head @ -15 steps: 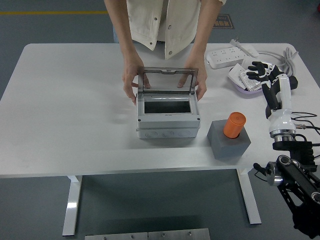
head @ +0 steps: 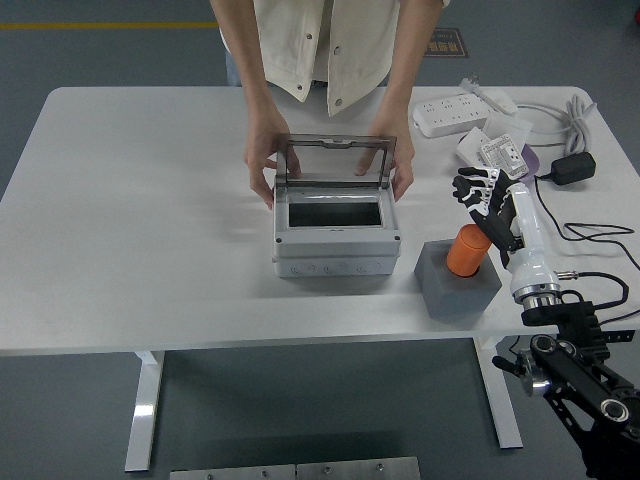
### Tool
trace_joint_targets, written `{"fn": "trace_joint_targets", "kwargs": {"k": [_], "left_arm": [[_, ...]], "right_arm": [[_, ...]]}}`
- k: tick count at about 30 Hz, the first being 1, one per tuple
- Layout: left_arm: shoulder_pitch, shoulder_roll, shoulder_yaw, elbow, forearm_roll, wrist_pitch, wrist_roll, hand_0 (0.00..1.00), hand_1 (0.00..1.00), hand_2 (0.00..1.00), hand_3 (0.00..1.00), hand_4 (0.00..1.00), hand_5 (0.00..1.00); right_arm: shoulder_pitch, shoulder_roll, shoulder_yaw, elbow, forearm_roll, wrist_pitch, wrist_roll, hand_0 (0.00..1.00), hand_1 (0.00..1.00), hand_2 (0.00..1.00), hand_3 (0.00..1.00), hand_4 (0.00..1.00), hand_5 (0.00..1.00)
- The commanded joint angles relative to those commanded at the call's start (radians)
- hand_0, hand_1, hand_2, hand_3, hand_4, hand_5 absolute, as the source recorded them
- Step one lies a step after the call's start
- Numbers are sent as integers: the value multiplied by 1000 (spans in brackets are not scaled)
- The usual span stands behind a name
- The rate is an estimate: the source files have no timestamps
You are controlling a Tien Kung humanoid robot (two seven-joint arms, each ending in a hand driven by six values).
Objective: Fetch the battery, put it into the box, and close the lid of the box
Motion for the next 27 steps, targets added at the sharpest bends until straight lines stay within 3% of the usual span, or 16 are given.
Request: {"fn": "trace_joint_targets", "kwargs": {"k": [27], "left_arm": [[4, -1, -7, 0, 11, 1, 1, 644, 723, 676, 631, 693, 419]], "right_arm": [[-18, -6, -60, -35, -5, -3, -1, 541, 558, 554, 587, 811, 376]]}}
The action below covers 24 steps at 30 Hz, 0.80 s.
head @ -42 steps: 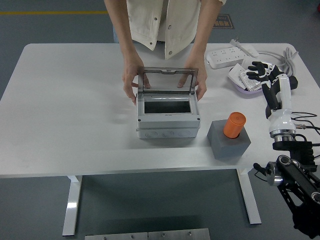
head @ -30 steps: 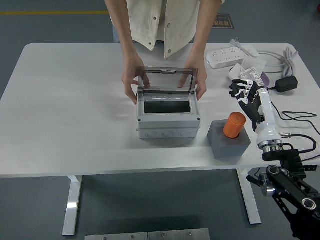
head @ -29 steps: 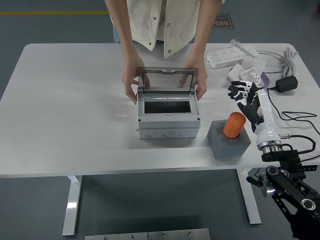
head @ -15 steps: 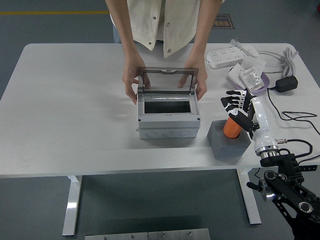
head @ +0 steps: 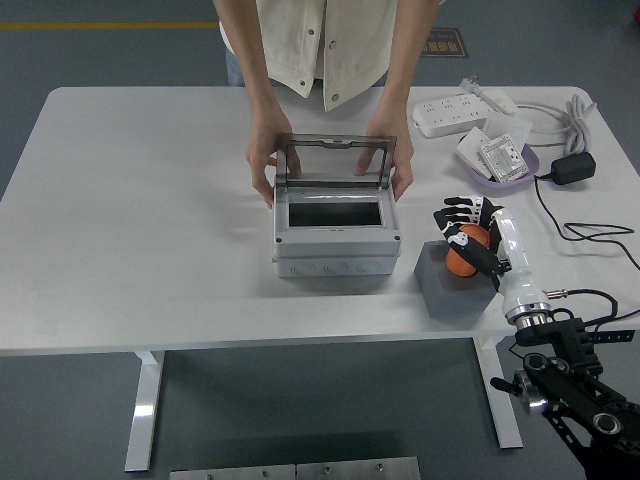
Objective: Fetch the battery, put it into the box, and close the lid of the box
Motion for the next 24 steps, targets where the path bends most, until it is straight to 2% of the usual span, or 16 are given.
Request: {"fn": "trace_joint_targets", "kwargs": {"k": [5, 6, 11, 12, 17, 18, 24], "left_arm": [[-1, 1, -3, 0, 4, 1, 1, 644, 723, 676, 631, 693, 419], [-1, 1, -4, 0, 4, 1, 1, 644, 723, 675, 632, 693, 418], [-3, 1, 8, 0, -8, 3, -1, 644, 723, 675, 632, 693, 418], [-4, 1, 11, 0, -11, 3, -1, 643, 723, 675, 632, 691, 416], [-5, 1, 12, 0, -15, 4, -2, 643, 723, 675, 632, 691, 416], [-5, 1, 11, 0, -15, 4, -2, 643, 723, 673, 631, 692, 418], [-5, 1, 17, 0, -24, 6, -4, 643, 723, 673, 631, 691, 417]], "right_arm": [[-1, -1, -2, -1, -1, -5, 3, 541, 558, 554, 587, 811, 376], [-1, -1, -2, -1, -1, -6, 3, 535, 550, 554, 588, 799, 279], [-1, -2, -5, -5, -8, -10, -2, 535, 550, 554, 588, 799, 279], [-1, -3, -4, -6, -10, -9, -4, 498, 550, 549, 578, 682, 195], [-4, -5, -2, -13, -21, -5, -13, 498, 550, 549, 578, 682, 195], [-5, -6, -1, -14, -22, -4, -13, 529, 554, 551, 577, 598, 152], [-9, -8, 0, -18, -21, -5, -12, 548, 559, 554, 582, 586, 131]]}}
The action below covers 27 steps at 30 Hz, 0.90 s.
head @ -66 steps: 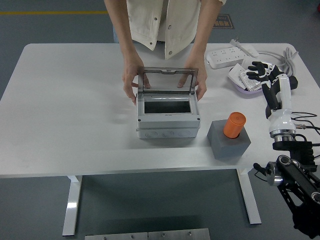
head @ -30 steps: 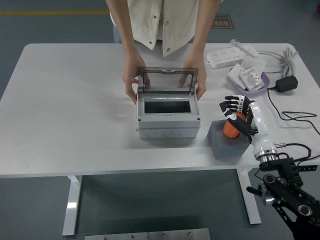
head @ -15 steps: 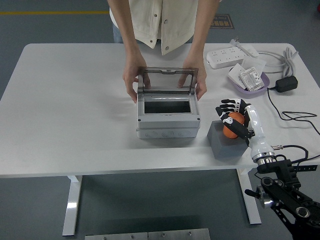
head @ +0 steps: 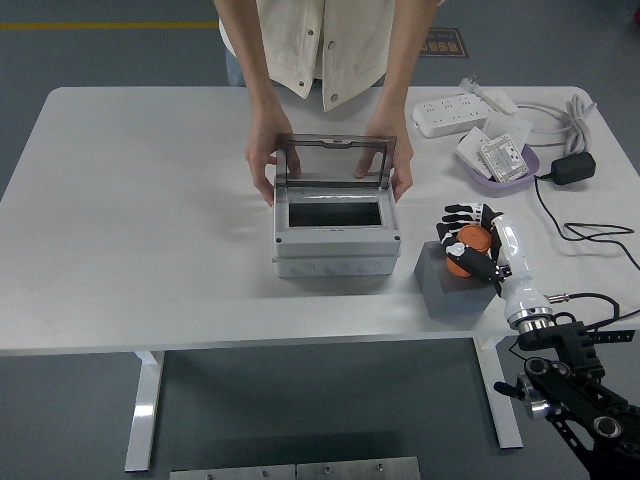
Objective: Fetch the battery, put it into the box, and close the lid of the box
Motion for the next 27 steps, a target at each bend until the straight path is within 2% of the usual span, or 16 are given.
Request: {"fn": "trace_joint_targets", "kwargs": {"k": [11, 12, 27], "left_arm": [[-1, 0, 11, 0, -17, 2, -3, 642, 723, 671, 631, 691, 418], [-1, 0, 12, 0, -19, 2, -3, 641, 723, 670, 631, 689, 417], [-1, 0, 12, 0, -22, 3, -2, 640, 723, 667, 630, 687, 416]], "right_arm": [[-5, -1, 1, -9, 5, -1, 3, 549, 554, 543, 579, 579, 146], [-6, -1, 1, -10, 5, -1, 2, 555, 545, 534, 558, 500, 171], [-5, 2, -8, -13, 21, -6, 5, 554, 542, 533, 560, 518, 172]]}}
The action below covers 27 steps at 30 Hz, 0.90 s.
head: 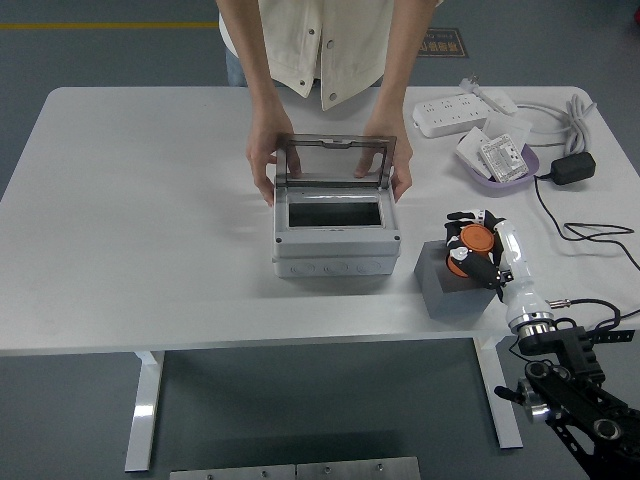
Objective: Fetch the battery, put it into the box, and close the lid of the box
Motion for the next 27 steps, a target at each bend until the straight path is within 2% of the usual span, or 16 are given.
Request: {"fn": "trace_joint_targets", "kwargs": {"k": [2, 3, 8, 9, 14, 15, 20, 21, 27], "left_arm": [[0, 0, 0, 0, 0, 0, 0, 640, 723, 667, 630, 687, 416], [0, 0, -1, 0, 2, 0, 1, 640, 722, 667, 631, 685, 419], [1, 0, -4, 0, 7, 0, 1, 640, 722, 667, 631, 685, 419], [1, 0, -4, 0, 7, 0, 1, 640, 722, 667, 631, 684, 419], [2, 0, -8, 0, 12, 0, 2, 640, 722, 667, 631, 684, 419], [3, 0, -7, 0, 12, 0, 1, 640, 723, 667, 631, 682, 421], [4, 1, -5, 0, 12, 1, 0, 640, 723, 667, 631, 682, 421], [4, 1, -5, 0, 12, 2, 0, 640, 723, 668, 631, 683, 421], [6, 0, -10, 0, 19, 4, -1, 640, 723, 668, 632, 683, 420]], "right_arm": [[1, 0, -2, 0, 5, -4, 2, 554, 542, 533, 560, 518, 172], [1, 0, -3, 1, 6, -7, 3, 537, 510, 492, 494, 240, 158], [2, 0, -6, 3, 9, -17, 3, 537, 510, 492, 494, 240, 158], [2, 0, -7, 3, 9, -19, 2, 365, 392, 389, 350, 2, 149], [2, 0, -8, 4, 11, -27, -2, 365, 392, 389, 350, 2, 149], [2, 0, -9, 4, 12, -28, -3, 247, 306, 315, 303, 2, 13], [2, 1, -12, 3, 17, -34, -6, 247, 306, 315, 303, 2, 13], [2, 1, -13, 2, 17, -35, -7, 218, 257, 258, 248, 2, 2], [4, 2, -19, 2, 19, -42, -9, 217, 256, 253, 249, 2, 2]]}}
